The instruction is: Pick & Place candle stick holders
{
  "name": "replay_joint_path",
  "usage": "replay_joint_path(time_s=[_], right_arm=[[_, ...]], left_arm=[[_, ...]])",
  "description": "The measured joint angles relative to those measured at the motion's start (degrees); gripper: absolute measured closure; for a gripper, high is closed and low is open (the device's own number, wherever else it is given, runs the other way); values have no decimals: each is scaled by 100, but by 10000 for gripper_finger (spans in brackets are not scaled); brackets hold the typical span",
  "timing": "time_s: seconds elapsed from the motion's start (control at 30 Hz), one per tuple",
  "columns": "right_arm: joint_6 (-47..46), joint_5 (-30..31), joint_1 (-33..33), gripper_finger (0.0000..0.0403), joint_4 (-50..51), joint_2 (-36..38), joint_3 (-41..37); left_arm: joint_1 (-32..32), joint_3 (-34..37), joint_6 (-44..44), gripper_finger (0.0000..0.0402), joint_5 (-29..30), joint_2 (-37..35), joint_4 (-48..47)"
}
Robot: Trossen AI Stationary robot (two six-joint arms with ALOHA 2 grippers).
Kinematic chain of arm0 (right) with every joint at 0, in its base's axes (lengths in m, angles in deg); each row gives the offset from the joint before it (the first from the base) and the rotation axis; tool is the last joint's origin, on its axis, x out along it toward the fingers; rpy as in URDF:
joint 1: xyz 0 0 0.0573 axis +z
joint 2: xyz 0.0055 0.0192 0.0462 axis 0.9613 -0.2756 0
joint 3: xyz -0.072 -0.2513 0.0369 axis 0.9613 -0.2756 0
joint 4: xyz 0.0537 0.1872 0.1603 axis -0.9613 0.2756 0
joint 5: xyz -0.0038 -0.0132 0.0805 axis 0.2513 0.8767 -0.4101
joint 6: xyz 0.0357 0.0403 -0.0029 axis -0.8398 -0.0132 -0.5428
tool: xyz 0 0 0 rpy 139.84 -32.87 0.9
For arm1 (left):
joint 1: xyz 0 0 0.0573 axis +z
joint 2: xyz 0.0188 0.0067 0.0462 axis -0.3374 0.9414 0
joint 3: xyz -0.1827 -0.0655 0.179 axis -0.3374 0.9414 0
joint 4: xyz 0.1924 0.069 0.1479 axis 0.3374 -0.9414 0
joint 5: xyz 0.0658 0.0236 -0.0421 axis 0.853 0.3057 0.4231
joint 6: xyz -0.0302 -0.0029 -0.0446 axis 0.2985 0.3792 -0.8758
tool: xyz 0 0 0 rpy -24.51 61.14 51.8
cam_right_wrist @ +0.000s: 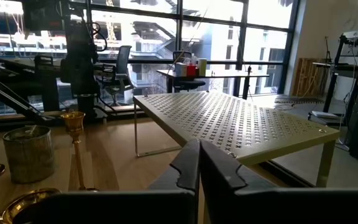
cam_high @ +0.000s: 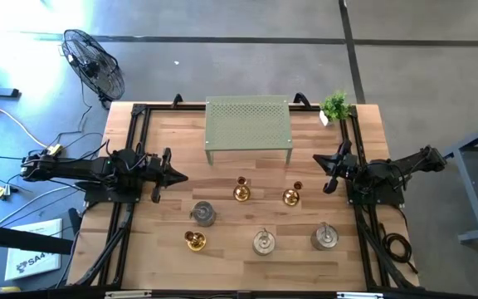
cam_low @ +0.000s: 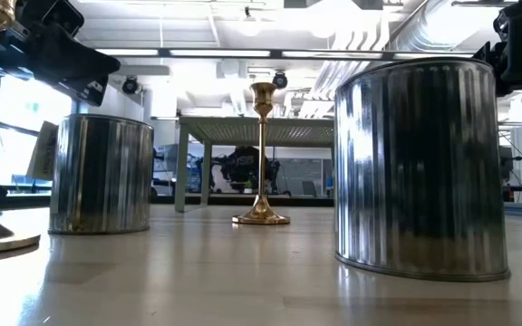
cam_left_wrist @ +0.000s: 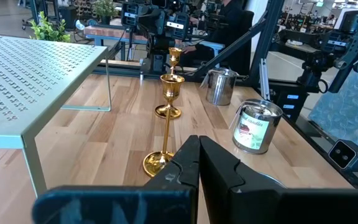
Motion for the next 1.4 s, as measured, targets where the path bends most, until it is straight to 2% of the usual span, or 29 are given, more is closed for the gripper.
replay_joint_path(time_s=[1.23, 1.4], right_arm=[[0, -1, 2, 400, -2, 0, 0], [-2, -184, 2, 397, -43, 2, 0]], left_arm=[[1, 0, 1, 400, 45, 2, 69], [0, 0, 1, 400, 69, 0, 60]])
